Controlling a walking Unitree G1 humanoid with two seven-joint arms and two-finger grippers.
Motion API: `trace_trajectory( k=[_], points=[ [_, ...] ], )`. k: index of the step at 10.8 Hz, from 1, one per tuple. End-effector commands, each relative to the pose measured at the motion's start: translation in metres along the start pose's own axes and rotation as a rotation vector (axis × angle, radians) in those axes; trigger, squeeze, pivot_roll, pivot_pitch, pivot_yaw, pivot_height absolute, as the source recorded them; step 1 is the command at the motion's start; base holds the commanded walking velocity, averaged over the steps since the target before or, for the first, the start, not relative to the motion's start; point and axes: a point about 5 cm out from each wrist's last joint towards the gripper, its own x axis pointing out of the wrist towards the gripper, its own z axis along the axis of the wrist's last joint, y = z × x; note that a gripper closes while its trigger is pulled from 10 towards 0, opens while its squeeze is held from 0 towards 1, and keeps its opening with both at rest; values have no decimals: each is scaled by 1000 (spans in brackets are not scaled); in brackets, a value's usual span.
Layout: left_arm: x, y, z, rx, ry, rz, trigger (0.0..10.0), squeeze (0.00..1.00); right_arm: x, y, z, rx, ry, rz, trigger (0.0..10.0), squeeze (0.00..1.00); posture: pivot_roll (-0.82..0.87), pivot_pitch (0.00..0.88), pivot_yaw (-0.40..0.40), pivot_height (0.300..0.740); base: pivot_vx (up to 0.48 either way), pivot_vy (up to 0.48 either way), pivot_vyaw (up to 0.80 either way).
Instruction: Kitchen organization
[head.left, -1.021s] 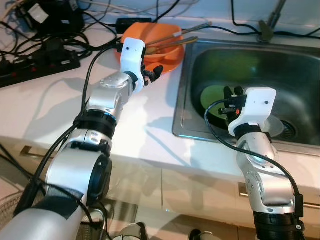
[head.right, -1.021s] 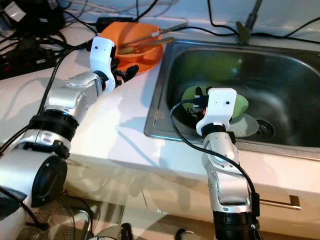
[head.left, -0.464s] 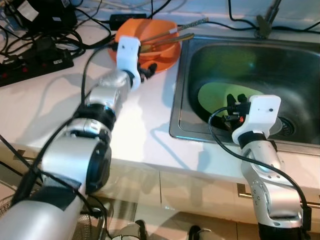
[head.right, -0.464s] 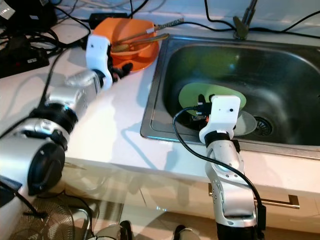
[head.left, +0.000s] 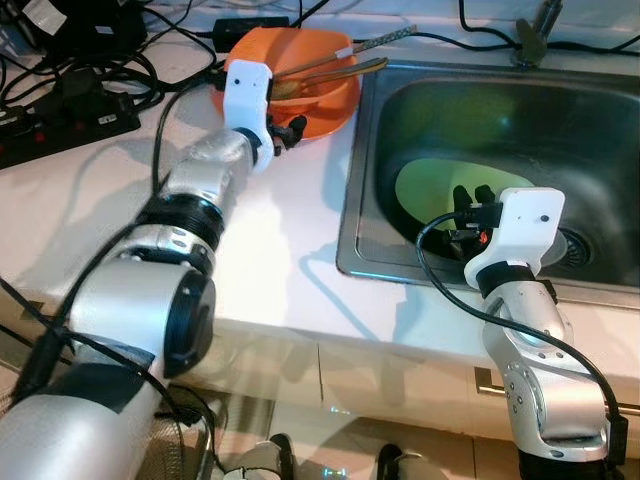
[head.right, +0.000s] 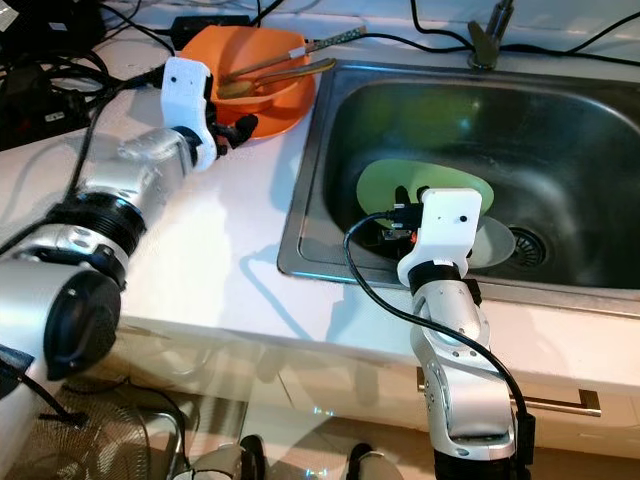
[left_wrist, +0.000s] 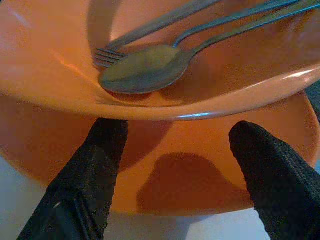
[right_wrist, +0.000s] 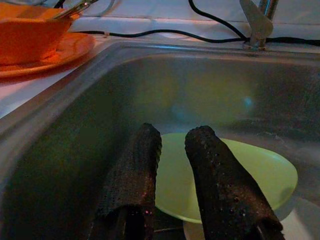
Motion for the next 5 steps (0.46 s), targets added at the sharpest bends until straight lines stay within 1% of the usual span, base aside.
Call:
trace_trajectory(
  k=[1,3,4,5],
  points=[
    [-1,1,-30,2,145,-11,10000,0,-3,-1,-8,-7,43,-12,10000,0,27,262,70,740,0,0,0],
    [-5,8,-37,42,204,-43,10000,0,1,3,-10,6,42,-6,10000,0,61,244,78,740,0,0,0],
    [-7,11,-42,56,238,-71,10000,0,8,7,-11,16,39,2,10000,0,97,229,82,740,0,0,0],
    [-8,12,-42,58,251,-87,10000,0,10,9,-11,20,35,7,10000,0,109,221,84,740,0,0,0]
  ],
)
